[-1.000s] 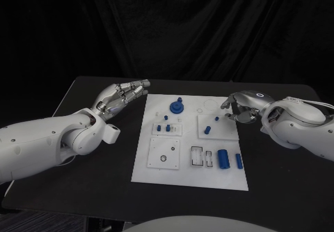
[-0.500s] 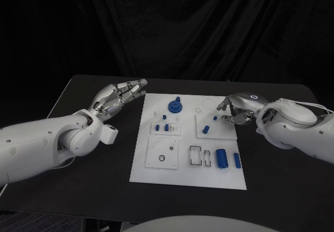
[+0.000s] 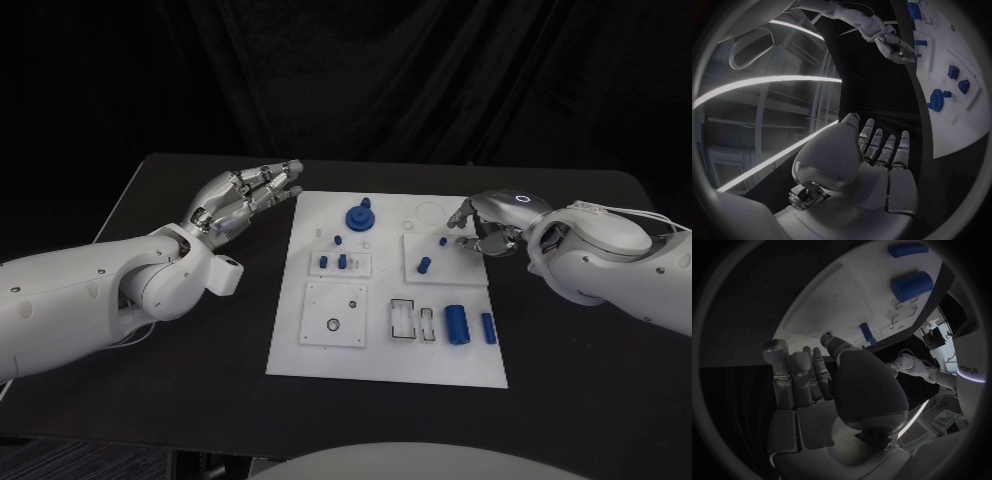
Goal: Assemble the parts on the task board
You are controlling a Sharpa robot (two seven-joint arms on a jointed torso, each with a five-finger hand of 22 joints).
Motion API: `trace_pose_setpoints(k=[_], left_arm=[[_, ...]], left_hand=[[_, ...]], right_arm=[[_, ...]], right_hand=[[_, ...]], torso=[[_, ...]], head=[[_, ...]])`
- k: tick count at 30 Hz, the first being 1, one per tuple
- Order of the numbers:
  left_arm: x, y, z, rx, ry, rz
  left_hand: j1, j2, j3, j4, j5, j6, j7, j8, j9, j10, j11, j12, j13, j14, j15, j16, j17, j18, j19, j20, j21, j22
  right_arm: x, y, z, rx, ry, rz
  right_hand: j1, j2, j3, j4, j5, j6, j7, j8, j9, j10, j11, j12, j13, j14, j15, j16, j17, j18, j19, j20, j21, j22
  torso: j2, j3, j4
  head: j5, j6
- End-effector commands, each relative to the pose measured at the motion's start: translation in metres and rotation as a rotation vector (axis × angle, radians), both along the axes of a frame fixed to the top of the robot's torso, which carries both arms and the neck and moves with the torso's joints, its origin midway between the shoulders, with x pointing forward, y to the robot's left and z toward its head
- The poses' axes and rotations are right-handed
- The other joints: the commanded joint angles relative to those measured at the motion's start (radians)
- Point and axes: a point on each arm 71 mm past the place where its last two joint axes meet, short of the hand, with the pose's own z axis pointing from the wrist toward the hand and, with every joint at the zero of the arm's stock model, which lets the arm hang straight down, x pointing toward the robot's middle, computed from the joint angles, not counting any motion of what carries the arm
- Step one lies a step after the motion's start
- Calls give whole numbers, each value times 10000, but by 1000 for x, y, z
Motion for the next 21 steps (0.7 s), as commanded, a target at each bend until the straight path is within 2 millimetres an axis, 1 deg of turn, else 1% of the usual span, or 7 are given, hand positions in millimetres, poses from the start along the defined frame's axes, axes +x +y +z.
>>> trace_pose_setpoints(k=[1,3,8,14,17,21], left_arm=[[-4,0,11,-1127,-1404,-215],[-3,-1,11,-1124,-1380,-234],[-3,-2,10,-1112,-1321,-267],[-3,-2,9,-1096,-1264,-280],[-3,-2,8,-1086,-1231,-288],[-3,-2,7,-1077,-1192,-303]], left_hand=[[135,-25,37,-82,49,32,78,10,-6,27,83,77,14,141,37,83,21,86,35,112,35,24],[166,-28,62,-114,55,45,85,16,-7,35,102,84,15,170,57,103,24,92,45,136,36,9],[230,-19,133,-181,63,46,96,21,-13,50,133,98,16,263,93,165,37,100,84,173,44,15],[294,-25,216,-258,66,45,104,23,-21,65,157,112,19,364,137,238,52,94,148,205,60,53],[311,-34,241,-283,68,39,108,24,-24,71,164,116,19,395,150,261,56,89,166,211,64,60],[337,-37,289,-322,85,41,112,26,-28,83,180,127,21,440,175,296,62,76,187,222,68,51]], right_arm=[[-1,1,-2,-103,36,-65],[-1,2,-3,-89,46,-32],[-2,4,-5,-31,86,0],[-2,5,-6,58,93,65],[-2,7,-7,80,94,118],[-1,8,-7,105,88,189]], right_hand=[[-10,-23,-42,-22,61,112,14,56,-19,135,-7,-31,-40,40,-17,47,-24,171,57,19,28,530],[-13,-25,-42,-21,60,120,17,59,-22,149,-9,-32,-50,34,-19,38,-41,173,54,18,15,528],[-23,-26,-43,-16,51,146,23,68,-30,191,-16,-36,-83,42,-25,52,-48,172,62,13,20,532],[-22,-4,-19,-13,60,218,49,95,-47,310,-37,-47,-170,57,-43,78,-73,170,87,-3,36,546],[-21,0,-10,-13,63,248,59,107,-53,357,-45,-54,-205,77,-51,108,-62,161,115,-10,83,563],[-18,9,14,-14,76,308,73,130,-65,462,-63,-68,-278,91,-66,122,-92,159,140,-24,99,575]], torso=[[-1,-11,1],[-4,-14,1],[-4,-19,0],[-8,-25,-1],[-4,-23,-8],[-6,-28,0]], head=[[-34,-32],[-65,-52],[-66,-99],[-55,-120],[-47,-133],[-51,-141]])
